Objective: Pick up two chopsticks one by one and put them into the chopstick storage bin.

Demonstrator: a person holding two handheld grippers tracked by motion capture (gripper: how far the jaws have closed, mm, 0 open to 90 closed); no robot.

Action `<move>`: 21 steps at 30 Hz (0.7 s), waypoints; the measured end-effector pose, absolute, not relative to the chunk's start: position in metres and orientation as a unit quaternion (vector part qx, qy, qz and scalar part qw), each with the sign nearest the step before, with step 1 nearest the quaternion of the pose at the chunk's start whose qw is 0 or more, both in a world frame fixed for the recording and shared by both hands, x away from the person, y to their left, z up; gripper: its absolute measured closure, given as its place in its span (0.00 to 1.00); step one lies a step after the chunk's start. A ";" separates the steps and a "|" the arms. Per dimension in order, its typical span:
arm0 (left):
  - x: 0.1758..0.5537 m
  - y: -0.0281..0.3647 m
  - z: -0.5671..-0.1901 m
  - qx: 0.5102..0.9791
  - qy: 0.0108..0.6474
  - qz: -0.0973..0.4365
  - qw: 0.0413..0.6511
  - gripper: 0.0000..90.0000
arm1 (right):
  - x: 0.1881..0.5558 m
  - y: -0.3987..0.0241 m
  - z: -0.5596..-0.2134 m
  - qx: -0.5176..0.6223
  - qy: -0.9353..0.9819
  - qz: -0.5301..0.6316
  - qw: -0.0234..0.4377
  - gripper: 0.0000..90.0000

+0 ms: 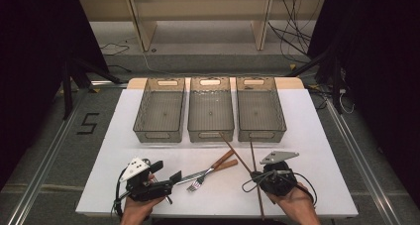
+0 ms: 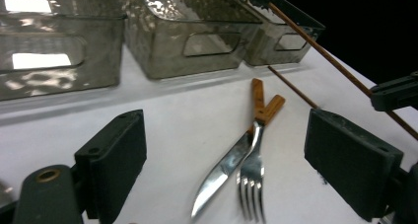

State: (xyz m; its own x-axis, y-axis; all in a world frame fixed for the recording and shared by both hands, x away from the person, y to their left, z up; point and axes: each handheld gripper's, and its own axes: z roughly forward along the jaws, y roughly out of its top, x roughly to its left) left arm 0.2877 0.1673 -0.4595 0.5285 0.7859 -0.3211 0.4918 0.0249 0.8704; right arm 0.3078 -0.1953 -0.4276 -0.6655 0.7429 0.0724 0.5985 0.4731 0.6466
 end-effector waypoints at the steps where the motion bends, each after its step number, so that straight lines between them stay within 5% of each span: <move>1: 0.290 0.163 -0.457 0.687 0.464 0.127 0.544 0.18 | 0.308 -0.193 -0.426 0.390 0.850 0.336 0.109 0.95; 21: 0.331 0.110 -0.435 0.681 0.472 0.004 0.560 0.24 | 0.310 -0.149 -0.418 0.349 0.831 0.418 0.115 0.95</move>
